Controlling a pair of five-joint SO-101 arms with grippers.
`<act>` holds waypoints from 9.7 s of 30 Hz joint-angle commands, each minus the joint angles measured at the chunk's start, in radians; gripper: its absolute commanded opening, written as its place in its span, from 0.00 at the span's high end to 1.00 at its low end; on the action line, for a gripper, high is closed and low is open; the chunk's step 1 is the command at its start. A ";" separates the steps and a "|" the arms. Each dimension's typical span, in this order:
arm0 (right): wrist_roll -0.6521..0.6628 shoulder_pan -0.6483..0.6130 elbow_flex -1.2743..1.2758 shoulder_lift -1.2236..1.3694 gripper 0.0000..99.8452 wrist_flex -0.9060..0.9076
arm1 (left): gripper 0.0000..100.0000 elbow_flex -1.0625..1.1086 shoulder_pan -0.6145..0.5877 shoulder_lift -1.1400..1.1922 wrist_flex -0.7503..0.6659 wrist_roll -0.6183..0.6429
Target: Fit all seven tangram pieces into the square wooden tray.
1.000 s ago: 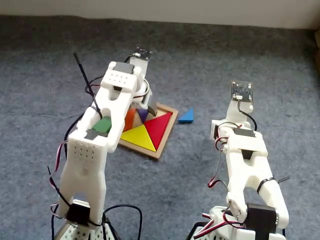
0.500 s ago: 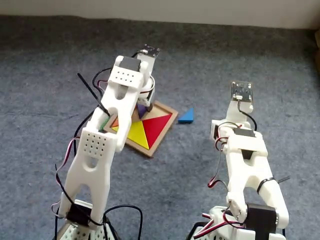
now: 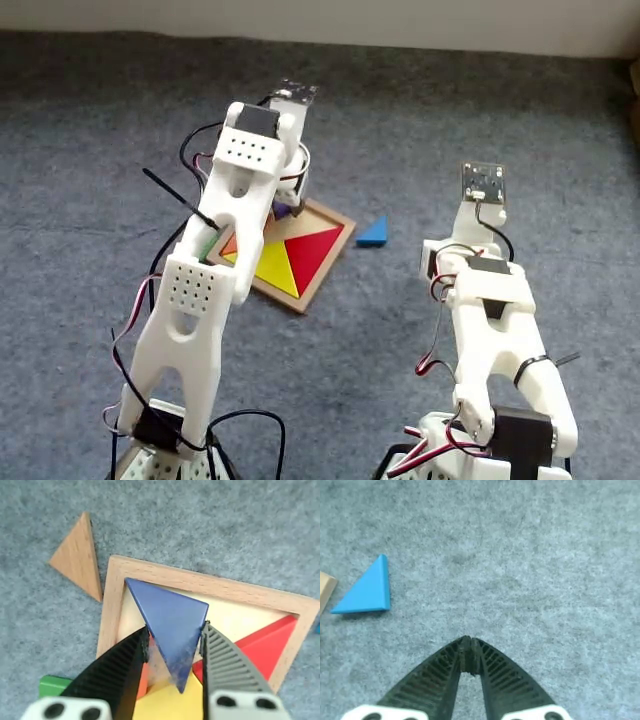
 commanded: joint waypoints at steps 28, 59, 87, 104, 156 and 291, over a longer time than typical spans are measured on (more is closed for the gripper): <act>-0.003 -0.008 -0.010 -0.045 0.99 -0.022 | 0.90 0.053 -0.062 -0.133 0.015 -0.227; -0.003 -0.008 -0.007 -0.045 0.99 -0.022 | 0.76 0.099 -0.294 -0.234 0.012 -0.591; -0.002 -0.008 -0.007 -0.044 0.99 -0.038 | 0.76 0.099 -0.294 -0.041 -0.107 -1.356; -0.002 -0.008 -0.002 -0.044 0.99 -0.134 | 0.82 0.097 -0.166 -0.002 -0.100 -1.287; -0.002 -0.002 -0.001 -0.044 0.99 -0.134 | 0.78 -0.274 -0.070 0.177 -0.100 -0.586; -0.011 -0.008 -0.047 -0.056 0.89 0.084 | 0.73 0.564 -0.519 -0.564 -0.046 -0.588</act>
